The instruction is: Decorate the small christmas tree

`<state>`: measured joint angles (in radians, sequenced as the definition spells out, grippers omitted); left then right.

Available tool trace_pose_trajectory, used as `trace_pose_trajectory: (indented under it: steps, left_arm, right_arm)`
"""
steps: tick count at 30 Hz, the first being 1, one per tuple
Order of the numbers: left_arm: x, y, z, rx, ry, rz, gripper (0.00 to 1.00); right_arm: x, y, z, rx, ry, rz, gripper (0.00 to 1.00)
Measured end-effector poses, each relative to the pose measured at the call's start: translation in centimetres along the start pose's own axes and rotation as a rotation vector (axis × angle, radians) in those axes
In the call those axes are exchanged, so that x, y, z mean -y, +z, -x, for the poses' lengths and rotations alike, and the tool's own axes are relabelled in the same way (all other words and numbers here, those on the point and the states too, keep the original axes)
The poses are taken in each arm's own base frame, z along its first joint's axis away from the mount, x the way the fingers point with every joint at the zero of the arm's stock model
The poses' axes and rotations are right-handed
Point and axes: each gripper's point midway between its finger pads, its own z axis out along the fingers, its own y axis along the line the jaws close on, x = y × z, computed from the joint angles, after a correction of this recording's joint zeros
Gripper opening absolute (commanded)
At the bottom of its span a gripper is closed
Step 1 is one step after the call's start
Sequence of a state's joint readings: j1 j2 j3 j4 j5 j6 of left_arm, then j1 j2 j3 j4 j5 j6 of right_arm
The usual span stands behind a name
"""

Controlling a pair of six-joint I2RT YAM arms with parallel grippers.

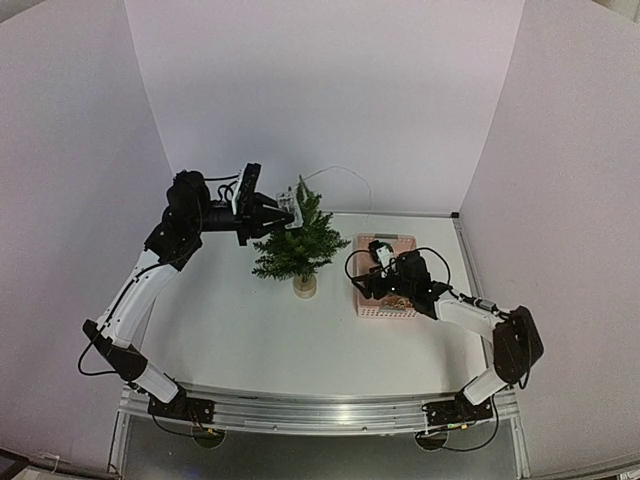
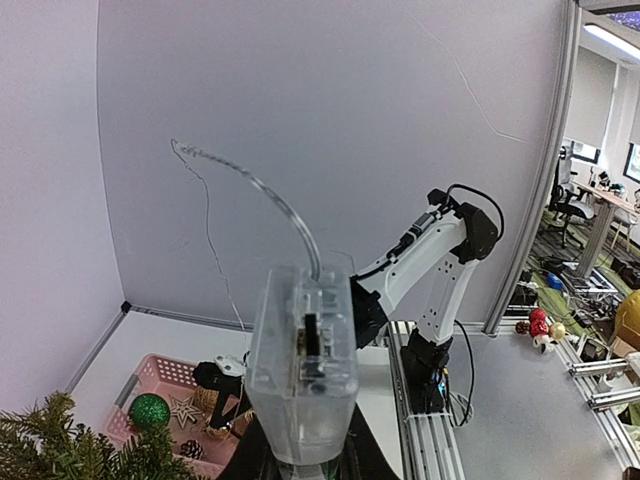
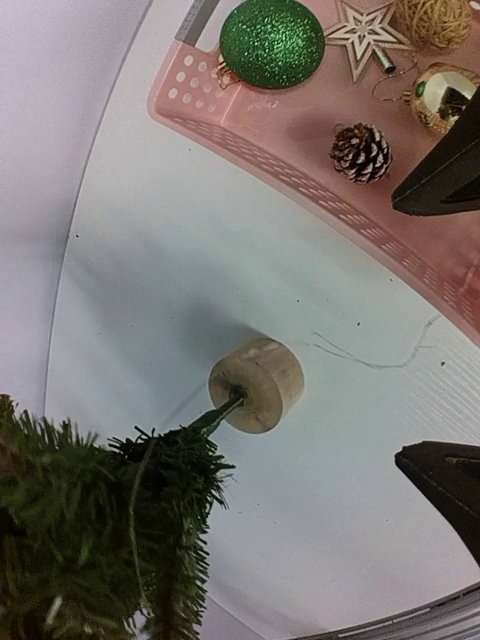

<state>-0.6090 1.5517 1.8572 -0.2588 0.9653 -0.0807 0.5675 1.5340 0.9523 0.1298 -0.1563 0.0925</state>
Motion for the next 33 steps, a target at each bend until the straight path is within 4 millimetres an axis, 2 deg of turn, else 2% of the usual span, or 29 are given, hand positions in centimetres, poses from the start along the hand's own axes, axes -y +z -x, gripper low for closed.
trace_pose_trajectory:
  steps: [4,13,14,18,21,23,28,30,33]
  left_arm:
    - [0.0,0.0,0.0,0.001,0.002,0.001,0.02]
    - [0.0,0.0,0.1,0.004,0.006,0.000,0.02]
    - [0.0,0.0,0.1,0.004,0.006,0.000,0.02]
    - [-0.1,0.0,0.1,0.004,0.006,0.001,0.03]
    - [-0.2,-0.1,0.1,0.004,0.006,0.005,0.02]
    - [-0.4,-0.2,0.1,0.004,0.006,0.010,0.02]
    - [-0.9,-0.7,-0.6,-0.010,0.009,0.043,0.01]
    - [-1.0,-1.0,-1.0,-0.025,0.013,0.059,0.01]
    - [-0.7,-1.6,-1.9,-0.052,0.030,0.085,0.01]
  right_arm:
    - [0.7,2.2,0.2,-0.008,0.062,0.029,0.70]
    - [-0.1,5.0,0.7,-0.006,0.151,0.131,0.59]
    - [-0.2,5.3,0.6,-0.013,0.160,0.140,0.55]
    - [-0.5,6.3,0.4,-0.030,0.200,0.175,0.27]
    - [-0.8,6.3,0.5,-0.033,0.222,0.189,0.03]
    - [-0.9,6.3,0.6,-0.030,0.229,0.194,0.00]
    - [-1.2,5.1,1.3,-0.016,0.240,0.198,0.00]
    - [-1.7,3.5,2.2,0.000,0.235,0.198,0.00]
    - [-3.0,-0.6,5.5,0.072,0.201,0.209,0.00]
